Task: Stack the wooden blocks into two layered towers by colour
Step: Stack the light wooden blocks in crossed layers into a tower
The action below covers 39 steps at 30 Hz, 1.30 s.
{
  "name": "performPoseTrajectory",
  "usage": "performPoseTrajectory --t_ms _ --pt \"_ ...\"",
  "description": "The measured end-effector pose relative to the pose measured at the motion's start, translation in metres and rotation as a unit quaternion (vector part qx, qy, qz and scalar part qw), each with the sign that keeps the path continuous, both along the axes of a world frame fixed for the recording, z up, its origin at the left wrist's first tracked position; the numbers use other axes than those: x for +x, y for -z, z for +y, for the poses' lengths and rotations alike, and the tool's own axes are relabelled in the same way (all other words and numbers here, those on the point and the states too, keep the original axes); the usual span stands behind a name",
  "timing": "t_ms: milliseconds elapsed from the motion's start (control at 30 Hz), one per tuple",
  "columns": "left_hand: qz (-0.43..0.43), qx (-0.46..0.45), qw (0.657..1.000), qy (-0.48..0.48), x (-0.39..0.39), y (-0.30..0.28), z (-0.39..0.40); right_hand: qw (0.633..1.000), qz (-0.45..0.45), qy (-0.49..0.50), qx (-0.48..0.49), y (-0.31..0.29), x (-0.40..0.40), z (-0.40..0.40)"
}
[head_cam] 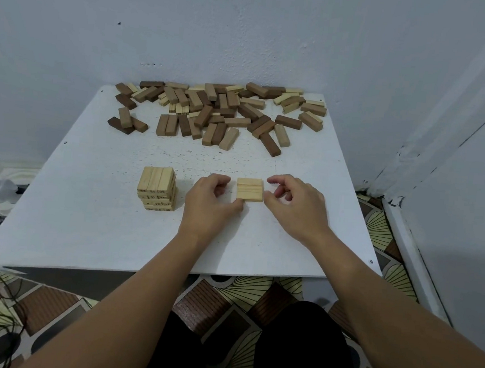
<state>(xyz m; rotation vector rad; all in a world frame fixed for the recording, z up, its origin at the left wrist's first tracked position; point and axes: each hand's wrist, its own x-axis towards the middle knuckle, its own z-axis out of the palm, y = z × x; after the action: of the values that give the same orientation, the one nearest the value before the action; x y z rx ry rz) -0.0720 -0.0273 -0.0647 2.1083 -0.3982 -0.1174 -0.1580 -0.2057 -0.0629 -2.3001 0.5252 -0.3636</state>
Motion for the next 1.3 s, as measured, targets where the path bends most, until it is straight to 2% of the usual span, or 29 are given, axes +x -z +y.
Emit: performPoseTrajectory --t_ms 100,333,467,833,1033,1300 --pt "0.011 0.03 0.999 0.023 0.004 -0.008 -0.002 0.998 0.045 -0.031 -0.024 -0.005 0.0 -0.005" --pt "0.037 0.206 0.967 0.145 0.038 -0.04 -0.013 0.978 0.173 -0.112 0.006 -0.039 0.012 -0.018" --pt "0.065 0.219 0.959 0.168 0.045 -0.045 -0.015 0.975 0.192 -0.113 0.015 -0.041 0.019 -0.018" --pt "0.064 0.223 0.957 0.176 0.049 -0.048 -0.018 0.982 0.16 -0.096 0.019 -0.034 0.021 -0.018" --pt "0.033 0.229 0.954 0.191 0.045 -0.056 -0.022 0.988 0.115 -0.096 0.023 -0.033 0.017 -0.014" --pt "-0.025 0.23 0.953 0.198 0.04 -0.106 -0.001 0.989 0.029 -0.131 0.055 -0.059 0.018 -0.008"
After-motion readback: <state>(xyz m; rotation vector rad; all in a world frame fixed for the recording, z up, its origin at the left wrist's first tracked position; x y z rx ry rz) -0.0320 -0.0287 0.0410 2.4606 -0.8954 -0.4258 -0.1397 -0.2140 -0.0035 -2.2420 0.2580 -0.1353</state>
